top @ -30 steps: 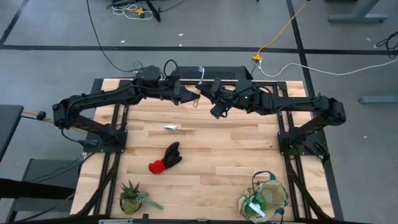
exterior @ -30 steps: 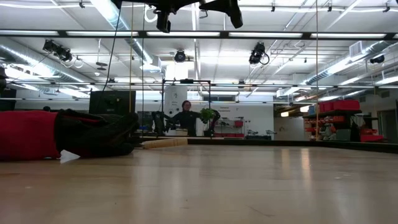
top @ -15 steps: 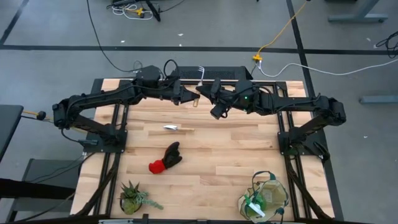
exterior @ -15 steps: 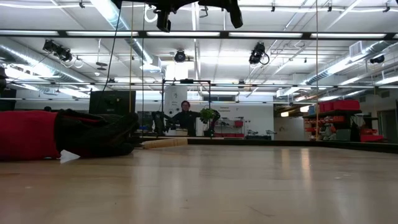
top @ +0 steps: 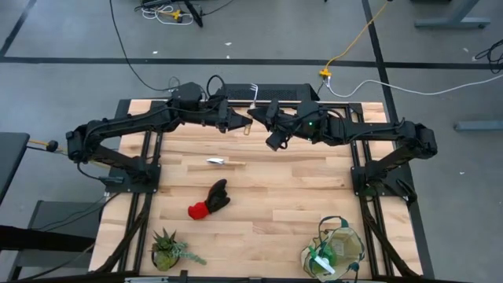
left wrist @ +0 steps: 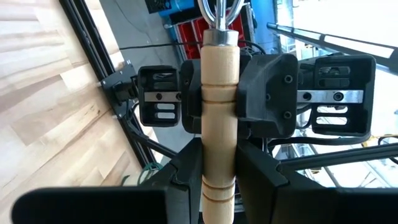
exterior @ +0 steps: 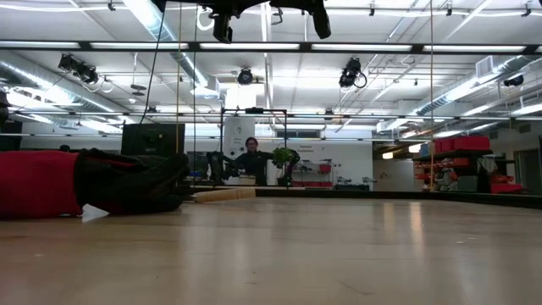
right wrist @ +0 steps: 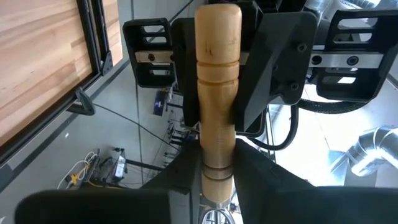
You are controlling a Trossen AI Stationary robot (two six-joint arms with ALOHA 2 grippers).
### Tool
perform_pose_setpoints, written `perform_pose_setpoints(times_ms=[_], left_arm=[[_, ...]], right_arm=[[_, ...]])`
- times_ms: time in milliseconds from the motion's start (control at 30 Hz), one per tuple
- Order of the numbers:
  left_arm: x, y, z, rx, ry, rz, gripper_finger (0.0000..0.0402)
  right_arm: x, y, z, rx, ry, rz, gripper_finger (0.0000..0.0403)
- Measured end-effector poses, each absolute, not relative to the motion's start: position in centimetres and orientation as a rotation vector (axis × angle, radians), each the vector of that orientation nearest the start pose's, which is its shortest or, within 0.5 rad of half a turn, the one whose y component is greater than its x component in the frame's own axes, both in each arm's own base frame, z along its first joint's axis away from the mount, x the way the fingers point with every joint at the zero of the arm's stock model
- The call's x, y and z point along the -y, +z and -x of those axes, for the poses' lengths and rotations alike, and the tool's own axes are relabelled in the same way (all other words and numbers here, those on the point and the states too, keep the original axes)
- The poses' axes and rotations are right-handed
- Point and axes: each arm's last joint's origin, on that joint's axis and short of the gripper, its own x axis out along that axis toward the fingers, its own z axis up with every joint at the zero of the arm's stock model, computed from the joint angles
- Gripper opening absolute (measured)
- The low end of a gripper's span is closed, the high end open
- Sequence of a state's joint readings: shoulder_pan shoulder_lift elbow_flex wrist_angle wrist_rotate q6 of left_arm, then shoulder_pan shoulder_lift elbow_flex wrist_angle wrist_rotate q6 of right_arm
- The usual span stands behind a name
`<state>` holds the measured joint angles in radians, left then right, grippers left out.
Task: Pick & Place Garden tools in Gardening bag
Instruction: Put the brown hand rake into the gardening bag
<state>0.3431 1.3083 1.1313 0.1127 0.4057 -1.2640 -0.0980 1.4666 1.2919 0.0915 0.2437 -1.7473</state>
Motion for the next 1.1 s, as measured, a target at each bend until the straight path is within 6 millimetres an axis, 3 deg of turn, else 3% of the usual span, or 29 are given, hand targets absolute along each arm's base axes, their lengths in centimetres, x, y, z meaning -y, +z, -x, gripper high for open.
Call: perform_pose_setpoints(times_ms=[200, 667, 1100], left_arm=[[-9.0, 36.8, -28.4, -0.074, 0.008, 1.276, 0.0105], [-9.2, 36.8, -28.3, -0.060, 0.027, 1.292, 0.0228], [-10.6, 38.3, -26.2, 0.002, 0.011, 1.223, 0.0227]], right_arm=[[4.0, 37.5, -33.7, -0.362, -0.181, 1.730, 0.0073], [4.0, 37.9, -33.8, -0.324, -0.221, 1.723, 0.0073], [4.1, 38.0, -33.6, -0.343, -0.258, 1.632, 0.0073]])
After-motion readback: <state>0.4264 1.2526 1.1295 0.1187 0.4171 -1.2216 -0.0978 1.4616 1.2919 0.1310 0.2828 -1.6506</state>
